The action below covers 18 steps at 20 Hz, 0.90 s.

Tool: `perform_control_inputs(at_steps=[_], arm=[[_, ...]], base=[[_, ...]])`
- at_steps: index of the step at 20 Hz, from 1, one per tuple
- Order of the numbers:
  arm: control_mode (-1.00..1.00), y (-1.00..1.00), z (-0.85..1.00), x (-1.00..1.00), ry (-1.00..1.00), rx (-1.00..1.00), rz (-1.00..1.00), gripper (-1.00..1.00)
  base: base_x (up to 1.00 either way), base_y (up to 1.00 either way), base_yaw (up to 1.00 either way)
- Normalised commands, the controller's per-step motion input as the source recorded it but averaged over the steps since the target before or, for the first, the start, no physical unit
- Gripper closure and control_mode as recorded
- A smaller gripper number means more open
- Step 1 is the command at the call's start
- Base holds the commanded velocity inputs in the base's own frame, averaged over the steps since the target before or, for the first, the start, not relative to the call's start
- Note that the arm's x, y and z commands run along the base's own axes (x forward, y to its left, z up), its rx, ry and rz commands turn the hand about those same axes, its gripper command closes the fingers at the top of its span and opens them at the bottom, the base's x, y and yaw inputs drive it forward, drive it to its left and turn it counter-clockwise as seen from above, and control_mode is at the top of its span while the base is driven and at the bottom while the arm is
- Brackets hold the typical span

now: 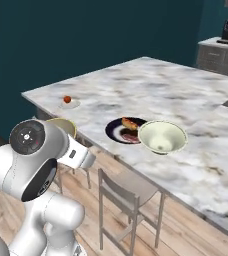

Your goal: Take the smaller bowl and place it next to the appetizer plate on the dining counter , and place the larger bowl next to the plate with cooked food.

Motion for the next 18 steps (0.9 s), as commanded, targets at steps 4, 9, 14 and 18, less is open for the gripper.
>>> perform_control_inputs(at_steps=[4,9,14,18], arm=[[1.0,0.0,0.0,0.0,0.0,0.0,0.0,1.0],[1.0,0.0,0.0,0.0,0.0,0.0,0.0,1.0],[1.0,0.0,0.0,0.0,0.0,0.0,0.0,1.0],[1.0,0.0,0.0,0.0,0.0,0.0,0.0,1.0]], base=[[0.92,1.0,-0.21],[0.92,1.0,-0.21],[0.91,1.0,-0.2],[0.88,0.71,-0.16]])
